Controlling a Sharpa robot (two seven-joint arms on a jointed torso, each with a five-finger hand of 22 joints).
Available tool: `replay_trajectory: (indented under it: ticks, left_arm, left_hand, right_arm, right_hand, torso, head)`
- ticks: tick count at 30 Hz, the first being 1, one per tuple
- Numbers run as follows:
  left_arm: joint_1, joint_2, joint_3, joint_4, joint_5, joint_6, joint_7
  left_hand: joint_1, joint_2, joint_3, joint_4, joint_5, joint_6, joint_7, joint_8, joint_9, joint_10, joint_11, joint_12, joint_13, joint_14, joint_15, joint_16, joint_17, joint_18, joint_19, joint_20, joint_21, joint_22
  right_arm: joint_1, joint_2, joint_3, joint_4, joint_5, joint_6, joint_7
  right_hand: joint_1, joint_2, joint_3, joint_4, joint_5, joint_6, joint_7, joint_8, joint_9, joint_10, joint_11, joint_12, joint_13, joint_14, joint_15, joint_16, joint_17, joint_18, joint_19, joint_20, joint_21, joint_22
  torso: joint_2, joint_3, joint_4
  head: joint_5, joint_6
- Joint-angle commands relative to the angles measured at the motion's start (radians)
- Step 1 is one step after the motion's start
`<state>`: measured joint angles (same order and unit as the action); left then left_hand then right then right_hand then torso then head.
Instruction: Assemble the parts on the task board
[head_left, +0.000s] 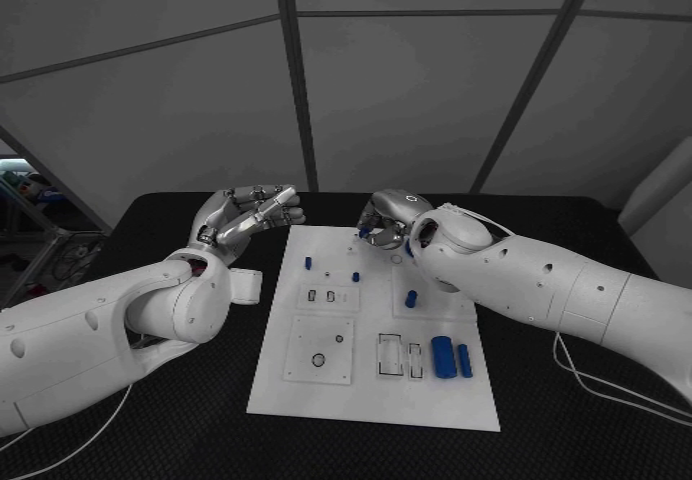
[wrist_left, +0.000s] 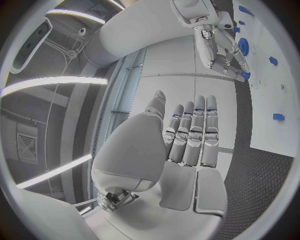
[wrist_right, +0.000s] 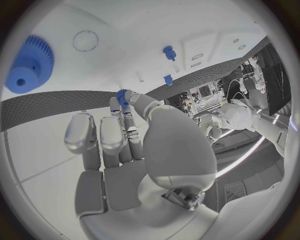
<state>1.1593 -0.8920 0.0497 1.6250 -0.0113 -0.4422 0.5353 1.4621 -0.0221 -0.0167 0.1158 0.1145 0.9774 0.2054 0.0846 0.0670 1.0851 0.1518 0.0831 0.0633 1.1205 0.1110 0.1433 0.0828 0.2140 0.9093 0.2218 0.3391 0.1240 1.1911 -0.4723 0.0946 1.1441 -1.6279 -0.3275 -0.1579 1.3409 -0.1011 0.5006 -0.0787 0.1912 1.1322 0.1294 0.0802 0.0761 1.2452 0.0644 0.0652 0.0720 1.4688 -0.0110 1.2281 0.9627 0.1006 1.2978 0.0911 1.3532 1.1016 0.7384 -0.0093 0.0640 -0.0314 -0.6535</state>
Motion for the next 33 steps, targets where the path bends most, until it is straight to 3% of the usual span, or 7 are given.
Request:
replay_trajectory:
  ticks: [1, 22, 27, 33]
  left_arm:
    - [0.002, 0.002, 0.001, 0.000, -0.002, 0.014, 0.002]
    - [0.004, 0.006, 0.002, 0.002, -0.002, 0.014, 0.000]
    - [0.005, 0.007, 0.002, 0.002, -0.002, 0.014, -0.002]
    - [0.005, 0.009, 0.002, 0.001, -0.002, 0.015, -0.003]
  left_hand:
    - [-0.009, 0.004, -0.002, -0.006, -0.005, 0.005, 0.004, -0.004, -0.001, -0.001, 0.007, -0.004, 0.000, -0.002, 0.005, -0.006, -0.001, -0.031, -0.003, 0.005, -0.006, -0.002]
    - [-0.010, 0.004, -0.003, -0.006, -0.005, 0.005, 0.003, -0.005, -0.001, -0.001, 0.007, -0.005, 0.000, -0.002, 0.005, -0.007, -0.001, -0.031, -0.003, 0.005, -0.006, -0.002]
    - [-0.011, 0.004, -0.003, -0.007, -0.005, 0.006, 0.003, -0.006, -0.001, -0.001, 0.007, -0.006, 0.000, -0.001, 0.005, -0.007, -0.001, -0.031, -0.003, 0.005, -0.007, -0.002]
    - [-0.011, 0.004, -0.003, -0.007, -0.005, 0.006, 0.003, -0.006, -0.001, -0.001, 0.007, -0.006, 0.000, -0.001, 0.005, -0.007, -0.001, -0.031, -0.003, 0.005, -0.007, -0.002]
  right_arm:
    - [0.002, 0.007, 0.001, -0.006, -0.001, -0.029, 0.009]
    - [0.004, 0.068, 0.000, -0.100, -0.008, -0.004, 0.022]
    - [0.004, 0.080, 0.000, -0.118, -0.010, 0.002, 0.023]
    - [0.004, 0.089, 0.000, -0.133, -0.011, 0.020, 0.023]
  right_hand:
    - [0.005, -0.001, 0.006, -0.001, 0.001, 0.004, 0.005, 0.004, -0.001, 0.003, 0.003, -0.002, 0.001, 0.014, -0.004, 0.002, 0.001, -0.006, 0.007, 0.001, 0.006, 0.001]
    - [0.002, -0.003, 0.009, -0.001, 0.003, 0.003, 0.006, 0.001, -0.001, 0.000, 0.005, -0.003, 0.000, 0.014, -0.003, 0.004, 0.001, -0.006, 0.006, 0.002, 0.007, 0.001]
    - [0.000, -0.004, 0.010, 0.000, 0.003, 0.001, 0.007, 0.000, -0.002, -0.002, 0.005, -0.004, -0.001, 0.014, -0.002, 0.005, 0.002, -0.006, 0.005, 0.003, 0.007, 0.001]
    - [-0.004, -0.007, 0.010, 0.001, 0.004, 0.000, 0.007, -0.001, -0.002, -0.004, 0.006, -0.004, -0.001, 0.013, -0.001, 0.005, 0.000, -0.005, 0.004, 0.003, 0.007, 0.000]
  torso:
    - [0.000, -0.0003, -0.0007]
    - [0.001, -0.0001, -0.0014]
    - [0.001, 0.0007, -0.0018]
    - [0.001, -0.0007, -0.0022]
  head:
    - [0.003, 0.001]
    - [0.011, -0.003]
    - [0.020, 0.000]
    - [0.020, -0.004]
